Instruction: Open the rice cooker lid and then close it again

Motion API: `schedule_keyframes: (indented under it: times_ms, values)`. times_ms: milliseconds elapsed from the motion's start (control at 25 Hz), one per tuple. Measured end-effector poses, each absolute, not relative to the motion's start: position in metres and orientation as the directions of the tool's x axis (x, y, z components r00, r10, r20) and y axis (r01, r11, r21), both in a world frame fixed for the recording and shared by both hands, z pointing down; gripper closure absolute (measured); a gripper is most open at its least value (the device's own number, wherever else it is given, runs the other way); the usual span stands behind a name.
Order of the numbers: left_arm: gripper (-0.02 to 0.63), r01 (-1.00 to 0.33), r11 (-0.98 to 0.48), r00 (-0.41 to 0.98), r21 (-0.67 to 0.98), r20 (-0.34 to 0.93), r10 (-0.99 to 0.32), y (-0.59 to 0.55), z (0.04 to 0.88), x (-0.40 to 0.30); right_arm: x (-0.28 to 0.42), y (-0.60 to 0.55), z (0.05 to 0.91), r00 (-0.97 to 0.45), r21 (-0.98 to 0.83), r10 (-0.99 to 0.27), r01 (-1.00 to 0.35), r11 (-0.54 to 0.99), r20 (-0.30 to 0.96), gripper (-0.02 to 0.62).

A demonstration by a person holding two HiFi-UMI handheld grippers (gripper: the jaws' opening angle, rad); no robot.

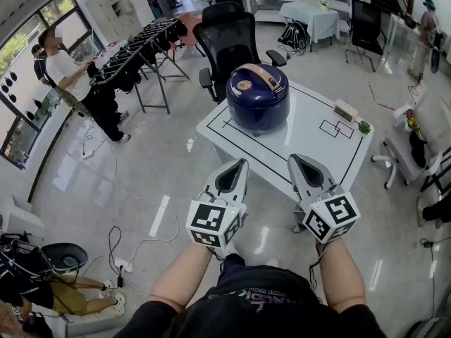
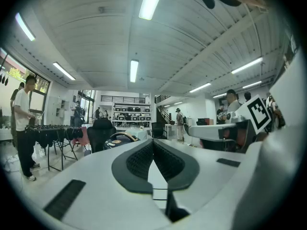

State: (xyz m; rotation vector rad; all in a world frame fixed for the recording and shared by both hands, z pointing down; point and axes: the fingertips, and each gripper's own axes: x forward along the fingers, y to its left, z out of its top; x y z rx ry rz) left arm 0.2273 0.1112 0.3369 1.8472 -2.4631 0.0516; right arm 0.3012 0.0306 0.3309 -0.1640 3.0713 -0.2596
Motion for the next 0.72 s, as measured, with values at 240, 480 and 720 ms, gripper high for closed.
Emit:
schedule_keyframes:
  times_ms: [240, 480, 720]
  values:
    - [0.603, -0.961, 0.275, -0.273, 0.012, 0.071, -0.959, 0.11, 0.337, 0.218, 0.292, 0.03, 0.331, -0.992, -0.175, -0.115, -0.105, 0.979, -0.048, 0.594]
    - [0.603, -0.962, 0.272, -0.27, 0.013, 0.064, -0.961, 0.11, 0.336, 0.201, 0.276, 0.03, 0.33, -0.99, -0.188, -0.128, -0.115, 0.975, -0.06, 0.594]
    - [0.603, -0.966, 0.257, -0.255, 0.021, 0.063, -0.965, 0.113, 0.337, 0.171, 0.246, 0.035, 0.33, -0.99, -0.184, -0.134, -0.122, 0.975, -0.054, 0.594]
